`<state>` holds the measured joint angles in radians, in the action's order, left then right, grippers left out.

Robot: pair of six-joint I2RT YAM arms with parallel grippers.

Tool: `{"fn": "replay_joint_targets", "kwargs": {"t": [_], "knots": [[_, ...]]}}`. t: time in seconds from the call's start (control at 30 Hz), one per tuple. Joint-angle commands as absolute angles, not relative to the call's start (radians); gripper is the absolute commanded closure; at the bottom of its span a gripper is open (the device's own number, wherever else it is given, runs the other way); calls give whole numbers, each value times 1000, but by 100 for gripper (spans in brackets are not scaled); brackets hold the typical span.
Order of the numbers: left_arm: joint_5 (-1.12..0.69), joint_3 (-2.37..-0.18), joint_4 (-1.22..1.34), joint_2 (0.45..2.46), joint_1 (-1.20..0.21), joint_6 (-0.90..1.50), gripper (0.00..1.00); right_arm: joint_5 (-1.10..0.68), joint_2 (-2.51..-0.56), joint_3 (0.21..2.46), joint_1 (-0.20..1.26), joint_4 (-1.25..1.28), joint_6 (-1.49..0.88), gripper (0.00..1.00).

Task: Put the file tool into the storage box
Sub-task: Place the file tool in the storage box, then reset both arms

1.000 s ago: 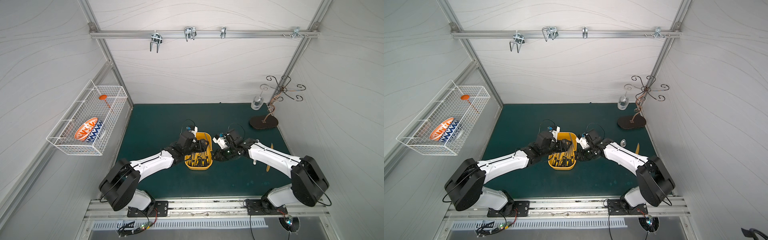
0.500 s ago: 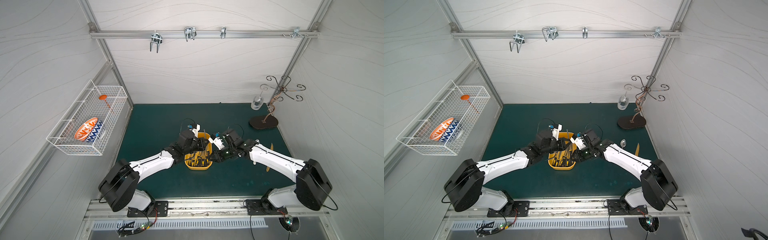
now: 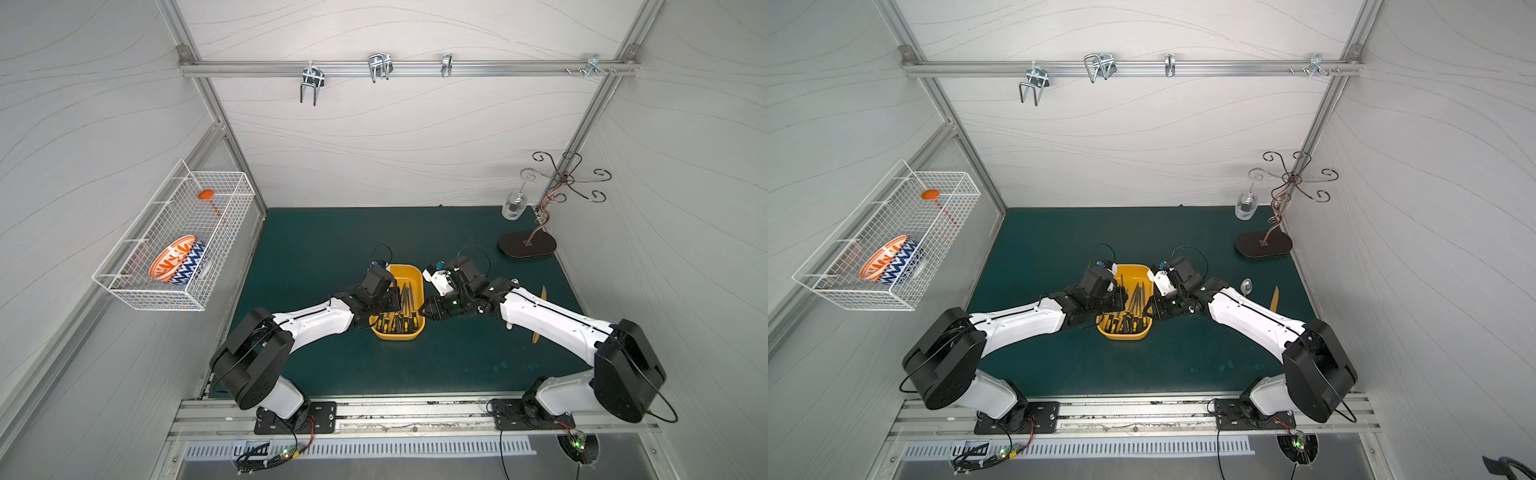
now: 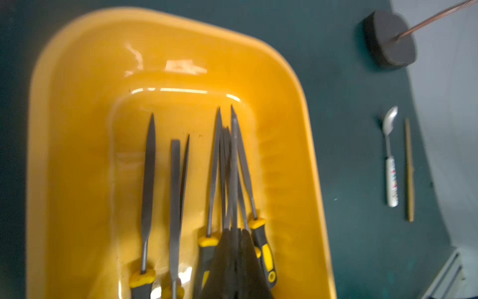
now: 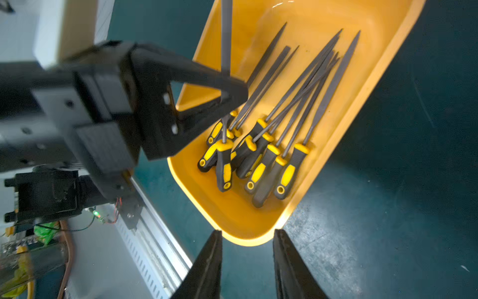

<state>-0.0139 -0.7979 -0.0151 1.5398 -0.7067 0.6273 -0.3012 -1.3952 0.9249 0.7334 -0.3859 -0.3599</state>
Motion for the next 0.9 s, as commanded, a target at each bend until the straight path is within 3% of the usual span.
{"fn": "replay_joint_targets", "kwargs": {"t": [0.0,0.1,0.23,0.3,0.4,0.6,0.73,0.87], "knots": [[26,-875,-50,1554,-724,567,76,-228,-1364,919,712,-403,-393,62],[30,-888,-48,1552,-727,554,48,-224,-1348,900,661,-404,-423,62],[49,-916,-66,1518,-726,527,23,-186,-1306,877,571,-419,-446,61],[91,-934,-87,1483,-726,498,1,-138,-1284,876,514,-432,-454,61],[233,-950,-127,1416,-725,415,1,-22,-1262,879,402,-447,-495,61],[701,-809,-18,1292,-662,148,0,368,-1249,852,247,-417,-576,59],[824,-652,139,1248,-499,12,1,593,-1221,747,246,-215,-504,56],[871,-624,185,1302,-337,72,1,692,-1295,691,252,-58,-369,55]]}}
